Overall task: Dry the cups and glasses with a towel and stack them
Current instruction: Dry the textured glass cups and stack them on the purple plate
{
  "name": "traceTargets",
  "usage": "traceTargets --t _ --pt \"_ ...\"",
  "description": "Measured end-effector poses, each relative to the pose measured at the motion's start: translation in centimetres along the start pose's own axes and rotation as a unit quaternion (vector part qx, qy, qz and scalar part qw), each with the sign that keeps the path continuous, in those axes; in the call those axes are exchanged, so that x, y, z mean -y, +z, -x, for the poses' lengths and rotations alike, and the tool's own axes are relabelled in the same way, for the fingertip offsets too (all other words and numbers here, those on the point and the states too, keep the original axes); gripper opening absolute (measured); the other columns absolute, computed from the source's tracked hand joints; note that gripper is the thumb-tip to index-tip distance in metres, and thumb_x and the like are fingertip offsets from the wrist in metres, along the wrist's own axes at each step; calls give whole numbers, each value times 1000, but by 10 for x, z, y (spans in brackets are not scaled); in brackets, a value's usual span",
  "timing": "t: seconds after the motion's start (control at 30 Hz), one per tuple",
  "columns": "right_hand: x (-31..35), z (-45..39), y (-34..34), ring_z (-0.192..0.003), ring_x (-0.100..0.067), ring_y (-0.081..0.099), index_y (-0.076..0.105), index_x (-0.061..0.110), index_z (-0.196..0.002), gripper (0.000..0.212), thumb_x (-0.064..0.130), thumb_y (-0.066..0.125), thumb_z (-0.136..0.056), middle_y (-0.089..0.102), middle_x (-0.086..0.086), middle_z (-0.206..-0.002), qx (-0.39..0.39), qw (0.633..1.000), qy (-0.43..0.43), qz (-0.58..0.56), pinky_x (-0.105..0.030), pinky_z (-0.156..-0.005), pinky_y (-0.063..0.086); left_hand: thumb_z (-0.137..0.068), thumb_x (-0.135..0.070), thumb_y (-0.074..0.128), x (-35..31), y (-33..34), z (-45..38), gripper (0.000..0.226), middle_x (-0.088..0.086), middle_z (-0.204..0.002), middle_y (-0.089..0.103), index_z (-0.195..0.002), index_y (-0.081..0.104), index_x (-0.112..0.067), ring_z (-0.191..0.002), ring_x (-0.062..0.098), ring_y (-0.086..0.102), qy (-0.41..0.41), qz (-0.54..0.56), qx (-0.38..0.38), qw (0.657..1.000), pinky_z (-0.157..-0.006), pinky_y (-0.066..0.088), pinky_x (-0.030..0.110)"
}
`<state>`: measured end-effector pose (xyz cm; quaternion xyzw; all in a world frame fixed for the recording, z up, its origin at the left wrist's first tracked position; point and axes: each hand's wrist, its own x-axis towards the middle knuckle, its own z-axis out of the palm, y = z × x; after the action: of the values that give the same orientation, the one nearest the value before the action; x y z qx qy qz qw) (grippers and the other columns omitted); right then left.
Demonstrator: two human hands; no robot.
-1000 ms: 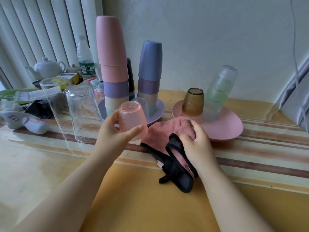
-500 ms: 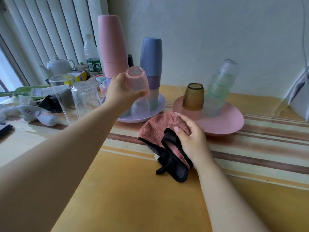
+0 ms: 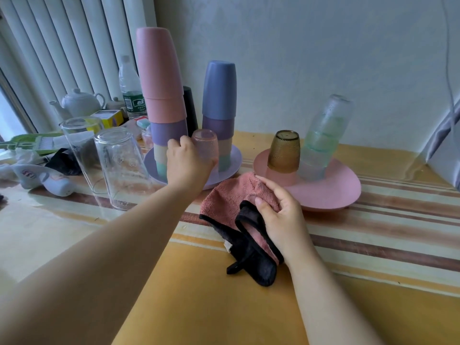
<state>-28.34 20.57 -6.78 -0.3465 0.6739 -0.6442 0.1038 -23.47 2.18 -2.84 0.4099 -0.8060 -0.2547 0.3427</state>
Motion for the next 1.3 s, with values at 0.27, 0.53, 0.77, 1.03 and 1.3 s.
traceTargets --t 0.27,0.53,0.77,1.03,1.3 --pt "-4 -1 2 -112 -1 58 60 40 -112 42 5 58 -90 63 12 -121 -9 1000 10 -10 -30 -102 46 -74 -32 79 6 3 4 59 15 -116 49 -113 44 -5 -107 35 51 -22 38 -35 998 -80 37 35" --pt "-2 -5 -7 -107 0 60 59 44 -103 42 4 58 -89 65 13 -115 -54 998 34 -20 -22 -97 47 -81 -14 70 -8 9 22 42 17 -112 50 -116 51 1 -100 32 49 169 62 -79 980 -84 35 30" --pt "-7 -11 -51 -104 -8 64 68 37 -98 38 1 60 -85 70 10 -107 -115 988 93 -40 -33 -99 49 -79 -31 77 -65 60 10 73 3 -126 55 -137 40 -11 -111 17 55 79 176 213 958 -97 46 32" --pt "-16 -17 -60 -103 -9 66 68 34 -101 37 1 61 -85 72 7 -106 -71 987 120 -81 -35 -97 50 -63 -20 90 -83 109 -22 93 10 -131 57 -140 39 -9 -114 22 60 3 266 341 901 -96 52 37" --pt "-22 -20 -59 -101 -12 67 69 34 -98 38 0 60 -83 73 5 -104 -76 985 122 -99 -37 -97 50 -70 -12 83 -88 111 -21 54 -3 -89 62 -110 47 -14 -82 15 62 121 199 309 922 -79 53 32"
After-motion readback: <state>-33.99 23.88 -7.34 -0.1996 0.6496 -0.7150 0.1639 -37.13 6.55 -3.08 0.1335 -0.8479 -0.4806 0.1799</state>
